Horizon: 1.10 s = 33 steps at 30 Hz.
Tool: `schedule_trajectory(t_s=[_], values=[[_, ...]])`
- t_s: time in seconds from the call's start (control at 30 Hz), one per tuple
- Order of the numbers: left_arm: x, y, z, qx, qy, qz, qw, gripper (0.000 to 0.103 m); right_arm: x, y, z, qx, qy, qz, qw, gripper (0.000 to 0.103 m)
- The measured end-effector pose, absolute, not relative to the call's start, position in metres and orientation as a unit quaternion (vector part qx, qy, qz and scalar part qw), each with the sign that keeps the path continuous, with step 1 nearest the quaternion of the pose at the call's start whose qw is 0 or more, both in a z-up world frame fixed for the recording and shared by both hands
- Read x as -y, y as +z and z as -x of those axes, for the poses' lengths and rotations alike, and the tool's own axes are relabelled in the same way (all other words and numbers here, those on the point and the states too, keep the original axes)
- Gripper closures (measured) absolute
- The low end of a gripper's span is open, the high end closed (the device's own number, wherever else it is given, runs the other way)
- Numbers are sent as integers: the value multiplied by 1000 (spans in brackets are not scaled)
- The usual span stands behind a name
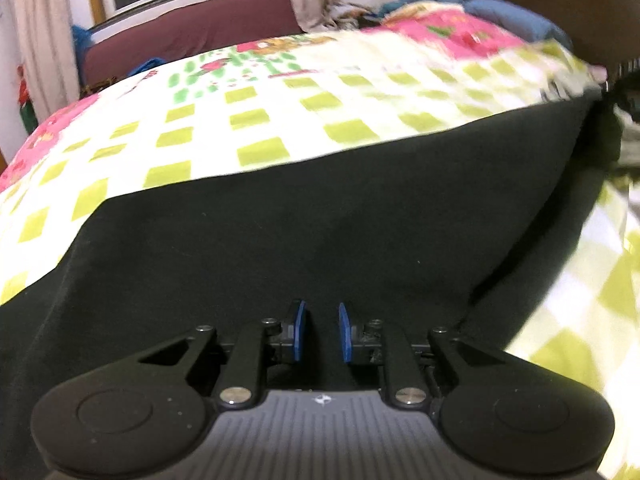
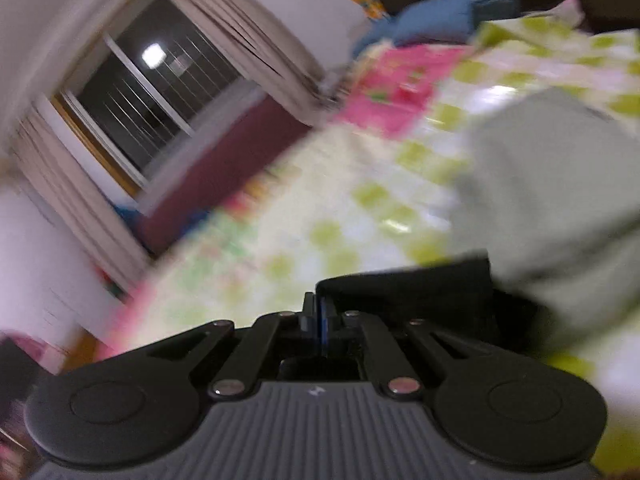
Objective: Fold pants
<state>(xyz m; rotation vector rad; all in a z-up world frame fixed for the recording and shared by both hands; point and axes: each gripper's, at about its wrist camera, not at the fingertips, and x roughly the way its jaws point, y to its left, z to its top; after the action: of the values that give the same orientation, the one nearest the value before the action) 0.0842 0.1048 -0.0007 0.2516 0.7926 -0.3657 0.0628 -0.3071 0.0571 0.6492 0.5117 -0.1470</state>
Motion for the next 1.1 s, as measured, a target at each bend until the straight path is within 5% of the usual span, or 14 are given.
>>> schedule_trajectory(t_s=[0.17, 0.27, 0.33, 0.37, 0.4, 0.43, 0.67, 0.77, 0.87, 1.1], values=[[-94, 2, -82, -382, -176, -149, 895, 70, 330, -9, -53, -305, -67, -414, 855, 87], [-89, 3, -84, -384, -177, -160, 892, 70, 337, -13, -60, -280, -71, -428, 856, 51], [-86, 3, -85, -384, -176, -163, 892, 70, 341, -12, -71, -267, -71, -436, 857, 52], [-84, 4, -85, -384, -177, -163, 892, 70, 344, -11, -76, -262, -77, -441, 855, 64], [-84, 4, -84, -384, -177, -163, 892, 70, 347, -11, -80, -261, -85, -442, 854, 92], [-83, 4, -83, -383, -179, -164, 891, 70, 349, -9, -85, -266, -94, -441, 852, 97], [-82, 4, -82, -382, -186, -168, 890, 69, 335, 55, -71, -219, -37, -355, 908, 93], [-84, 4, -80, -380, -186, -165, 891, 68, 336, 46, -74, -259, -82, -311, 911, 61], [-86, 3, -79, -381, -188, -165, 890, 64, 352, 14, -74, -313, -95, -368, 871, 61], [-80, 2, -80, -382, -191, -177, 887, 60, 356, -12, -84, -287, -93, -412, 860, 59]])
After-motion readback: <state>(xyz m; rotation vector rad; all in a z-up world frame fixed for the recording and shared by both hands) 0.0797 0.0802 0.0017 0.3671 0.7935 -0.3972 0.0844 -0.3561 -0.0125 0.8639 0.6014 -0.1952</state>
